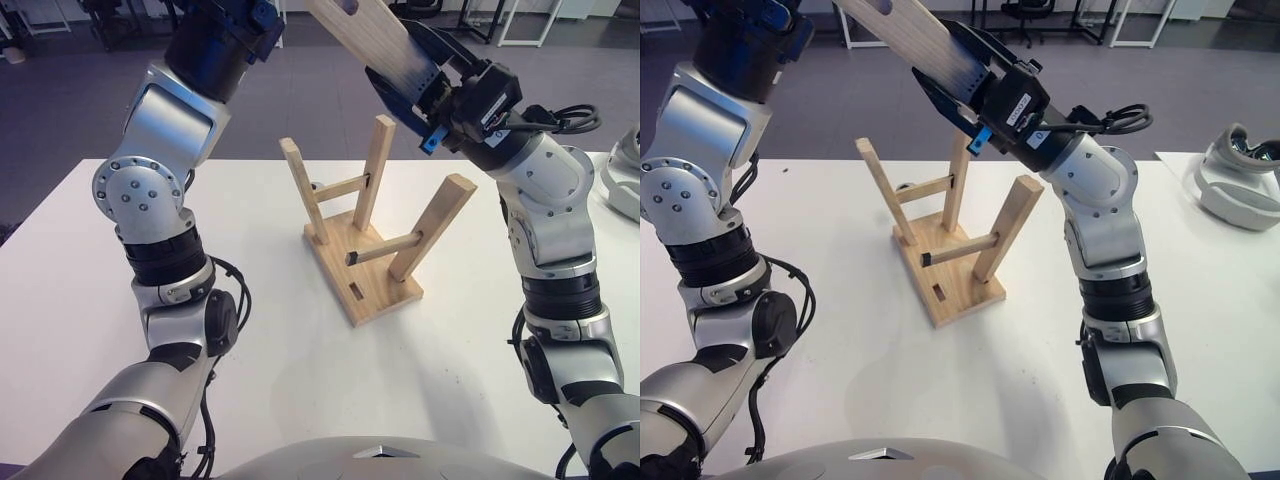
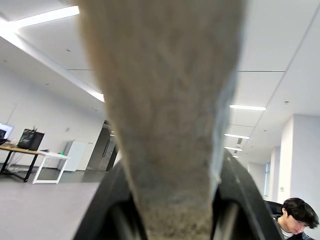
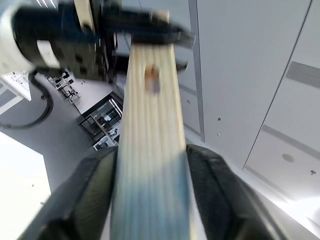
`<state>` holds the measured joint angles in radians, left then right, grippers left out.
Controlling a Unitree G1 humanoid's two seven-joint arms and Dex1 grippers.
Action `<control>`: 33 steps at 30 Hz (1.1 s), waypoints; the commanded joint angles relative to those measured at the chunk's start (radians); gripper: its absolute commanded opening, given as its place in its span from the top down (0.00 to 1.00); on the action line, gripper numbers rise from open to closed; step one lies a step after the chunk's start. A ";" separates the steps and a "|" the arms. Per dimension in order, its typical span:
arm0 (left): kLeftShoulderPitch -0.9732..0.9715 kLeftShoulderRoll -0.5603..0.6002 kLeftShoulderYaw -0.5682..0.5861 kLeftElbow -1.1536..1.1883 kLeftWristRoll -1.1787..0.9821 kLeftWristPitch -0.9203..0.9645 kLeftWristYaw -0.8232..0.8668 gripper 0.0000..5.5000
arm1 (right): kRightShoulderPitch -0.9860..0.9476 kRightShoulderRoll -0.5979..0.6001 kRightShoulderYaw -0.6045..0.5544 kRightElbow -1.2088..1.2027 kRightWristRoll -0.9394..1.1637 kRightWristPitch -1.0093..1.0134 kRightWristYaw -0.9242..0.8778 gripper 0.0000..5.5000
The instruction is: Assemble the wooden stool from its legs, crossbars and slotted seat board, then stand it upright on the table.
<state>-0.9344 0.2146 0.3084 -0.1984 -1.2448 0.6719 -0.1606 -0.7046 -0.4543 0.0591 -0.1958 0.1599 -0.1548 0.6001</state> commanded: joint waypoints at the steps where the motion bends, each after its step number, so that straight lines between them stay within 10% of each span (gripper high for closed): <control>1: 0.023 0.090 0.074 0.004 0.006 -0.008 0.026 0.81 | 0.012 0.002 -0.002 -0.028 0.000 0.049 -0.004 0.45; 6: 0.270 0.311 0.254 -0.090 -0.124 0.113 0.044 0.81 | -0.017 -0.056 -0.223 0.064 0.060 0.263 -0.152 0.45; 11: 0.768 0.316 0.387 -0.353 -0.323 0.162 0.204 0.81 | 0.290 -0.182 -0.173 0.150 -0.127 0.385 -0.146 0.45; 17: 0.853 0.087 0.077 -0.407 -0.185 0.050 0.363 0.81 | 0.478 -0.045 0.047 0.605 -0.244 0.178 -0.124 0.45; 22: 0.935 -0.080 -0.063 -0.411 -0.043 -0.036 0.498 0.81 | 0.550 0.031 0.110 0.520 -0.181 0.081 -0.030 0.45; 33: 1.051 -0.018 -0.102 -0.380 0.319 -0.094 0.491 0.81 | 0.621 0.052 0.133 0.311 -0.132 0.145 0.033 0.45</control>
<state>0.1081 0.1524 0.2093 -0.6094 -1.0240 0.5567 0.3271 -0.0839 -0.3991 0.1989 0.1318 0.0350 -0.0217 0.6404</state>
